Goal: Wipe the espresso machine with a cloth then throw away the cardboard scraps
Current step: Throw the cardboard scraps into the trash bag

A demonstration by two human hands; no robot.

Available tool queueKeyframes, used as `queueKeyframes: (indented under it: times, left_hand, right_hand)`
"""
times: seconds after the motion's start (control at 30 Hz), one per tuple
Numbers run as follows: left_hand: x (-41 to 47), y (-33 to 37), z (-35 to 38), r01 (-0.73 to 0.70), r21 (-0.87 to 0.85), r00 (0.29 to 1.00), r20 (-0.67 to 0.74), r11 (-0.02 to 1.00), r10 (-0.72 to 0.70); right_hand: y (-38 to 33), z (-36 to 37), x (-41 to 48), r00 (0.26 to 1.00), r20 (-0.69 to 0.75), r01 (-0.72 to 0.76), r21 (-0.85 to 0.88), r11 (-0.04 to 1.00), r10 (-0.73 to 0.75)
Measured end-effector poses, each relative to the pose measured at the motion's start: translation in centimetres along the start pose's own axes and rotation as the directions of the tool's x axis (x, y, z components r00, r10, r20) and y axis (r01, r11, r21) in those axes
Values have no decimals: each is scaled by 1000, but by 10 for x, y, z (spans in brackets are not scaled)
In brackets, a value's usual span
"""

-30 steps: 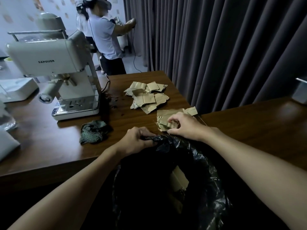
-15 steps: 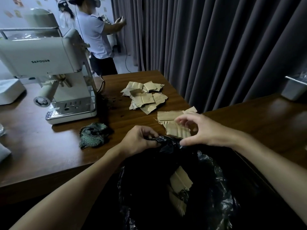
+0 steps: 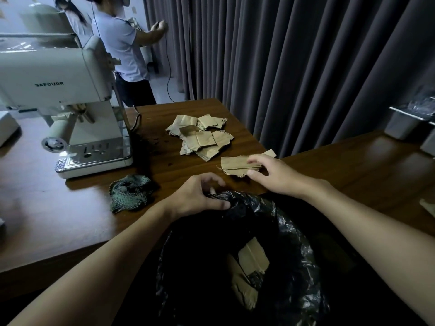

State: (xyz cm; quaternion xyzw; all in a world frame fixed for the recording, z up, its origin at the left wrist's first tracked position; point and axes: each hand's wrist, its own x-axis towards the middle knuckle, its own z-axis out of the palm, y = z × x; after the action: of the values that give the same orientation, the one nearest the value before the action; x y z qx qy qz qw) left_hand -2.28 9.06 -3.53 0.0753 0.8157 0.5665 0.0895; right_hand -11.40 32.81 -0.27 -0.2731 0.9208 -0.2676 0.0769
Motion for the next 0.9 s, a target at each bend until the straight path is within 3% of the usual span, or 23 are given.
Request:
queueKeyframes:
  times: [0.23, 0.43, 0.53, 0.73, 0.9]
  left_hand:
    - [-3, 1, 3, -4, -47, 1000, -12, 999, 3]
    - [-2, -3, 10, -11, -20, 995, -95, 1000, 10]
    - [-1, -3, 11, -6, -18, 994, -109, 1000, 4]
    - [-2, -3, 11, 0, -21, 992, -124, 1000, -3]
    - [-2, -2, 12, -2, -16, 990, -143, 1000, 0]
  right_hand:
    - [9, 4, 14, 995, 50, -79, -191, 978, 90]
    - [13, 7, 16, 994, -104, 13, -260, 965, -42]
    - [13, 6, 17, 1000, 6, -23, -371, 928, 27]
    - [12, -1, 19, 995, 46, -62, -470, 881, 94]
    - [15, -3, 18, 983, -63, -182, -510, 840, 175]
